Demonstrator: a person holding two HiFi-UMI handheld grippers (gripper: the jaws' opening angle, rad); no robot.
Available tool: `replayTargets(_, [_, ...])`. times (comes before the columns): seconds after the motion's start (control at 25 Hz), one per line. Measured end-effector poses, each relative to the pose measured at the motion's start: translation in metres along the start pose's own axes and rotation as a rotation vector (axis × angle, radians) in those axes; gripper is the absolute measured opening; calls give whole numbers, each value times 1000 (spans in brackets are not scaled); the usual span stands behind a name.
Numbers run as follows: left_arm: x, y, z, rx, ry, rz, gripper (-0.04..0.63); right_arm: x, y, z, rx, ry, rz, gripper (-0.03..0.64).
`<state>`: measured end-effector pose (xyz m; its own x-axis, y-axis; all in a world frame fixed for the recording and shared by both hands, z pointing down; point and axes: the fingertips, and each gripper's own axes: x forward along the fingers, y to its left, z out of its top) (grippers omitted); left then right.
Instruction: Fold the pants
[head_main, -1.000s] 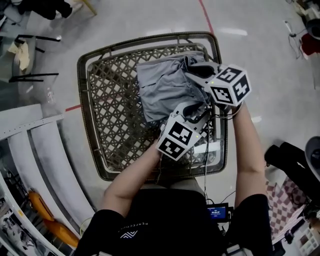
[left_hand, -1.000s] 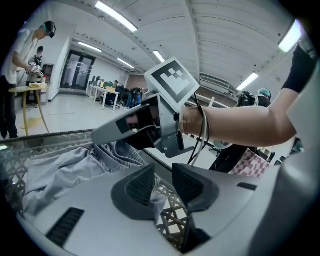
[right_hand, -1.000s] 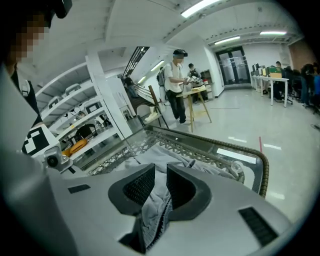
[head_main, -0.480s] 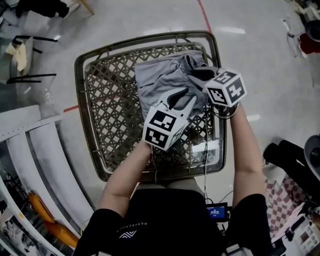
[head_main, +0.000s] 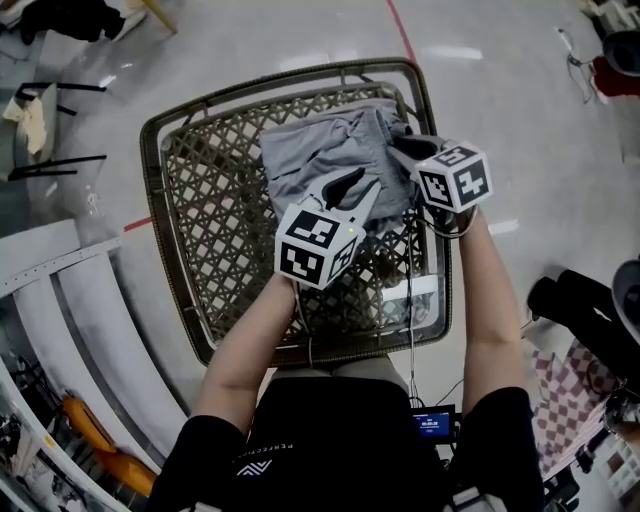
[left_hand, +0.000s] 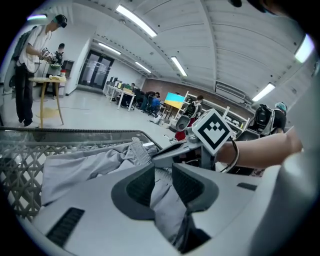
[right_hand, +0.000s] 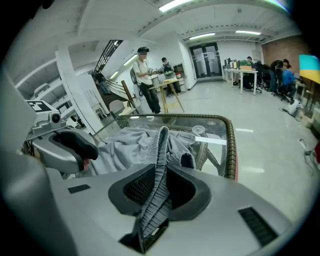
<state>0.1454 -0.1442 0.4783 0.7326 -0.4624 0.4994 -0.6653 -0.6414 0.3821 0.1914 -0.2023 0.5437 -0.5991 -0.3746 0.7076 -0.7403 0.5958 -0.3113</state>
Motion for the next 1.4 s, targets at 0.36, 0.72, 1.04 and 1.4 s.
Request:
replayTargets(0.36, [-27,18,1,-21,-3,53,31,-24,13,13,74,-126,-3,74])
replayTargets(0.72, [-81,39,-4,-67,-16,154,9,-63,47,9,97,-160,-99,46])
replayTargets(1.04, [-138,18,-14,-57,-46,159,9,-100,102,-7,132,-220,-150,43])
replayTargets(1.4, [-202,-6,-42,-62,-86,211,9,-134,159,-44,198,-260,-206,41])
